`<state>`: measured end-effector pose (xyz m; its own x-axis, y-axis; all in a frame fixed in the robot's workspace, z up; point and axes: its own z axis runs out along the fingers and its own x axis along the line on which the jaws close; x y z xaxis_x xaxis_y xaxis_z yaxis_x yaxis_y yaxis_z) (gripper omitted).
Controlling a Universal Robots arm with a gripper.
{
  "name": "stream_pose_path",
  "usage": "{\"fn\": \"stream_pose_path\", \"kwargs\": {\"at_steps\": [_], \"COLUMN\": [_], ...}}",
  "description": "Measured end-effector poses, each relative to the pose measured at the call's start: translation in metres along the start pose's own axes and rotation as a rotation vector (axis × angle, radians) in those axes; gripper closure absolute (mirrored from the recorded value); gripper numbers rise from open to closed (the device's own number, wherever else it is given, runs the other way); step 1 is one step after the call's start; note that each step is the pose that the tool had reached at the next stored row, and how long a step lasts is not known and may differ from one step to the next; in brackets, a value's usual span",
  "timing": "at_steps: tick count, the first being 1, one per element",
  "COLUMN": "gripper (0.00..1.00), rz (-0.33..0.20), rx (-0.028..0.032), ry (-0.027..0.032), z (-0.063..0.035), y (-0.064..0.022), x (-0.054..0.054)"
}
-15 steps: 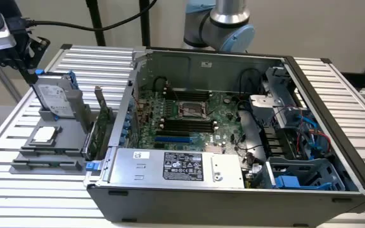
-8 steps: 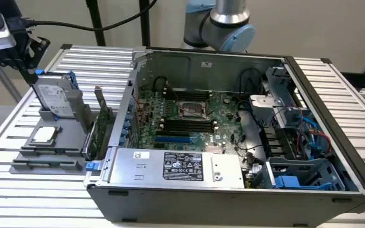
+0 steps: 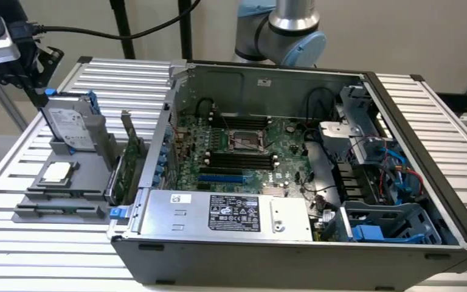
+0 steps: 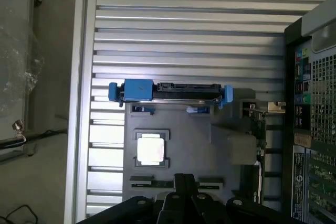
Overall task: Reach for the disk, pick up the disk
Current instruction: 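Pick up the disk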
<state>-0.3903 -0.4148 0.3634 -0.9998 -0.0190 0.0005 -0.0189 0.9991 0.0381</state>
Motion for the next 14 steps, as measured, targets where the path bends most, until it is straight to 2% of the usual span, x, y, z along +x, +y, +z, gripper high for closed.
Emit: {"fn": "stream_pose_path", "kwargs": {"at_steps": [6, 14], "gripper": [0.89, 0.89], "rz": [0.000, 0.000], "rx": [0.0001, 0.0013], "ry": [-0.0001, 0.0000], "z": [0.0007, 0.0019], "y": [0.0169, 0.0480], "x": [0.008, 0.027]}}
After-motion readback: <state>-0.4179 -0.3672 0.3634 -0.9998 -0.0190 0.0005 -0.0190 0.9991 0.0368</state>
